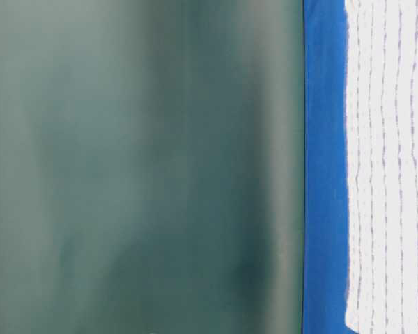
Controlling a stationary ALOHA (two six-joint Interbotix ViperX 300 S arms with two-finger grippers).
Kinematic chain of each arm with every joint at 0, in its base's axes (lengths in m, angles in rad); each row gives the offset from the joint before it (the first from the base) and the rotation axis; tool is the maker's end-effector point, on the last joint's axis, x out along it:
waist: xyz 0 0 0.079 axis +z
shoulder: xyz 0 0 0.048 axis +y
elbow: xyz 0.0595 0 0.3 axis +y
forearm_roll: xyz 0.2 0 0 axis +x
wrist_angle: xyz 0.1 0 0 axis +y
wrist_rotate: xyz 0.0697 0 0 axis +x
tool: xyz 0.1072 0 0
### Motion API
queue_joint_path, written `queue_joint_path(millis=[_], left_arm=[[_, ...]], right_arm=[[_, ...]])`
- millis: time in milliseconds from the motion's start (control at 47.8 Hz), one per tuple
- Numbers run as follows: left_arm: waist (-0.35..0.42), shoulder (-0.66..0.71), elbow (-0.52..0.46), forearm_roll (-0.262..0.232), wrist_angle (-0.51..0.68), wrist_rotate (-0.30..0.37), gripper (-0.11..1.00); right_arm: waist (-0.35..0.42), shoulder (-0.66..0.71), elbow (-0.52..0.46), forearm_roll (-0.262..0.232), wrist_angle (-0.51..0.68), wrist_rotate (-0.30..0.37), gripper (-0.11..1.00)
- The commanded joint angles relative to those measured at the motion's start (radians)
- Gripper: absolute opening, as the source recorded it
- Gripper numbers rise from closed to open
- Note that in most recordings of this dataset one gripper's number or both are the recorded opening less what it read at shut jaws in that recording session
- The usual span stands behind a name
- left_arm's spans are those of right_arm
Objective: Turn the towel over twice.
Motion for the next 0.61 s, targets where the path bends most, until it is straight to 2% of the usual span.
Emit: queue_joint_path(millis=[0, 376, 585], left_arm=[[0.014, -0.018, 0.0, 0.0, -0.023, 0.0, 0.75], [0.018, -0.044, 0.009, 0.0, -0.017, 0.002, 0.75], [0.026, -0.173, 0.04, 0.0, 0.048, 0.002, 0.74]], right_arm=[[-0.009, 0.0, -0.003, -0.006, -0.02, 0.003, 0.64], [-0.012, -0.003, -0.006, -0.006, -0.026, 0.003, 0.64], [-0.009, -0.091, 0.015, -0.005, 0.026, 0.0, 0.64]])
